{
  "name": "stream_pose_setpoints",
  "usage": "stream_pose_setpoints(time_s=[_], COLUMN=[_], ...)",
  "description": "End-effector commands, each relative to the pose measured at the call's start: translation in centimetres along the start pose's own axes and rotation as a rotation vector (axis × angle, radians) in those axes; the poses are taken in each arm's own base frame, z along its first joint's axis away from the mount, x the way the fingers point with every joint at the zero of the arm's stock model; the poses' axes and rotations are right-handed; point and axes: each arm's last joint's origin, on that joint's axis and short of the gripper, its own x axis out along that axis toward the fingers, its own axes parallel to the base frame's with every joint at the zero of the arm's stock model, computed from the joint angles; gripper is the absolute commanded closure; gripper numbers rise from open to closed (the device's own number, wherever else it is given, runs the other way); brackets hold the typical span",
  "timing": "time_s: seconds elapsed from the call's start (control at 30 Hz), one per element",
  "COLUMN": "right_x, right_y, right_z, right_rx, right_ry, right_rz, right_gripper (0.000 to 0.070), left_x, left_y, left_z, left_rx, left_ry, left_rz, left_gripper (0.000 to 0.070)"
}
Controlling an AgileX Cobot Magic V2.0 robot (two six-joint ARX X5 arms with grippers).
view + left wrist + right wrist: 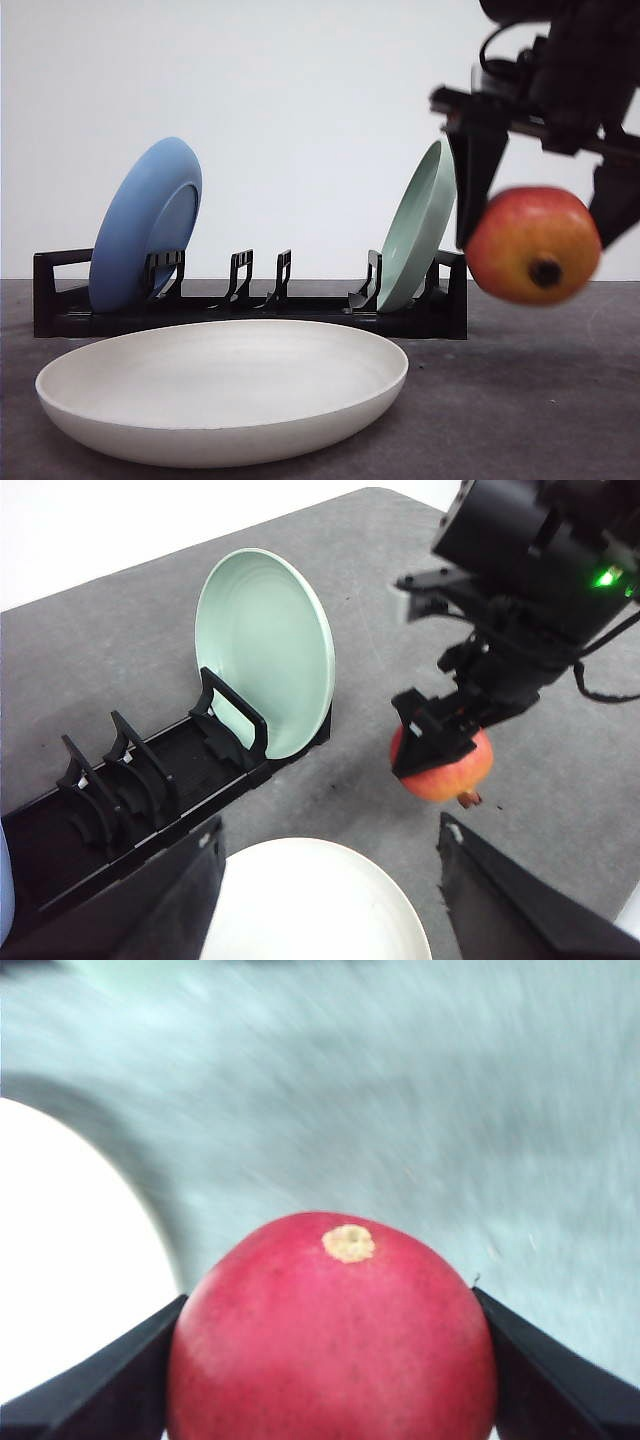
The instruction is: Place pomegranate in white plate
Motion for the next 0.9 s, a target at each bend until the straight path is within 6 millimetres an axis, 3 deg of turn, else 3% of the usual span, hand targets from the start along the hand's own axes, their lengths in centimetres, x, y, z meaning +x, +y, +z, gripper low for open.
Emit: stream_pose_setpoints(time_s=[0.0, 0.17, 0.37, 0.67, 0.87], right_x=[-1.0, -2.1, -1.4, 3.4, 7.2], right_y=[1.1, 3.3, 6.2, 10.6, 11.9], right_z=[0.6, 0.8, 0.2, -1.4, -2.4], right_rx=[-0.064, -0.168, -0.264, -0.384, -0.417], right_ry=[-0.048, -0.122, -0.168, -0.140, -0.074], right_rz=[0.038, 0.118, 0.223, 0.296, 0.285], right_gripper=[0.0372, 0.0372, 0.0372, 0.0371, 0.0371], left_x=[-0.2, -0.2, -0.2, -0.2, -0.2], left_y=[-0.2, -0.2, -0.2, -0.2, -0.2], left_z=[0.5, 0.5, 0.5, 0.5, 0.5], left_rx=[0.005, 0.006, 0.007, 0.007, 0.007], left_ry=[-0.020, -0.015, -0.014, -0.014, -0.013], left_rz=[-0.013, -0.011, -0.008, -0.008, -0.008], left_gripper=[0.0305, 0.0305, 0.0305, 0.0305, 0.0305])
